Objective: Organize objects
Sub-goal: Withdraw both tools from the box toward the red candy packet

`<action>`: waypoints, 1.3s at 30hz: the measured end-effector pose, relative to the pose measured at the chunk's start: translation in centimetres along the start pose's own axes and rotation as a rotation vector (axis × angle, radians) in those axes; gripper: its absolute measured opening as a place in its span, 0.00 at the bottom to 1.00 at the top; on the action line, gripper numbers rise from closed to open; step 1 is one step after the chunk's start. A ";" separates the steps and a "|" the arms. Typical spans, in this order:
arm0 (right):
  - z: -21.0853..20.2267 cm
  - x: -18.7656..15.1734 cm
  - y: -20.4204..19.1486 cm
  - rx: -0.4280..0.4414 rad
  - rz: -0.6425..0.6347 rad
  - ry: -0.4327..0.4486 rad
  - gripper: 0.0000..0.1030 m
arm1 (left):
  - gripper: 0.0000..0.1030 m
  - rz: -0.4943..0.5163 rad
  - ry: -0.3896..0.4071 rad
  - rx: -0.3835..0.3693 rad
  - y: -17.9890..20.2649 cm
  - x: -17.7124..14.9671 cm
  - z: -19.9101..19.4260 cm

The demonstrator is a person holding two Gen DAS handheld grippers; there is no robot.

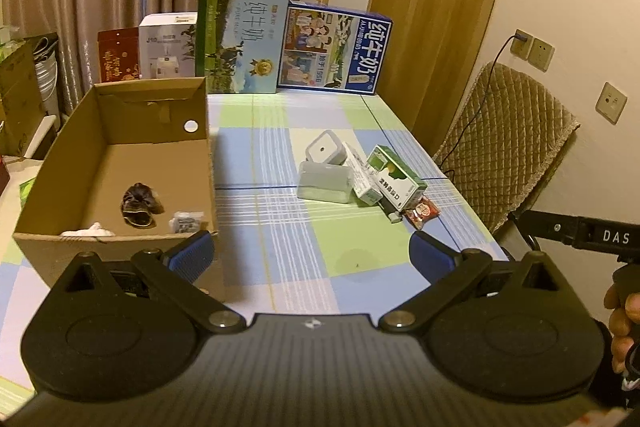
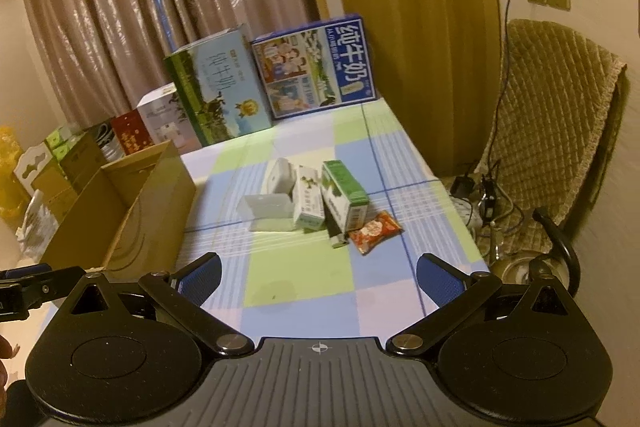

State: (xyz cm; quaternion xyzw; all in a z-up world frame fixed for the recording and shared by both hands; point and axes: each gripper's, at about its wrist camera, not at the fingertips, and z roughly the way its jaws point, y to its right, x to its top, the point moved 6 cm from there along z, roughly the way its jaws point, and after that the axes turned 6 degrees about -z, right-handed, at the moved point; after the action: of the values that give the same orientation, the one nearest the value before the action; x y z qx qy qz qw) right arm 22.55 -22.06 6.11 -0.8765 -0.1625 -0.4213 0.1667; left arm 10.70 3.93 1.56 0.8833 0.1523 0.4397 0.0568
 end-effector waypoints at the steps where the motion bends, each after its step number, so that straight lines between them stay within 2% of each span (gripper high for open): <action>1: 0.1 0.0 0.2 -0.003 0.003 0.000 0.98 | 0.99 0.001 -0.002 -0.003 0.2 0.1 0.2; 16: 2.4 0.6 2.8 -0.031 0.018 0.000 0.98 | 0.99 0.030 -0.031 -0.015 2.6 0.6 4.0; 27: 7.1 1.5 5.1 -0.053 0.029 -0.020 0.97 | 0.99 0.042 -0.043 0.014 3.6 1.6 9.4; 29: 8.6 1.6 5.4 -0.048 0.028 -0.037 0.87 | 0.99 0.046 -0.046 0.022 3.7 1.7 10.7; 32: 11.1 1.3 5.9 -0.041 0.027 -0.073 0.77 | 0.99 0.047 -0.058 0.033 3.8 1.7 12.7; 39: 17.3 0.4 7.5 -0.010 0.078 -0.165 0.61 | 0.99 0.027 -0.073 0.052 3.2 1.5 17.0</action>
State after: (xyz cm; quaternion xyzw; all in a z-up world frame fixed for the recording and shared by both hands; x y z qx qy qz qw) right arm 37.82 -21.24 -4.97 -0.9147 -0.1393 -0.3417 0.1646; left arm 25.70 1.90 -6.86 0.9018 0.1496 0.4040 0.0332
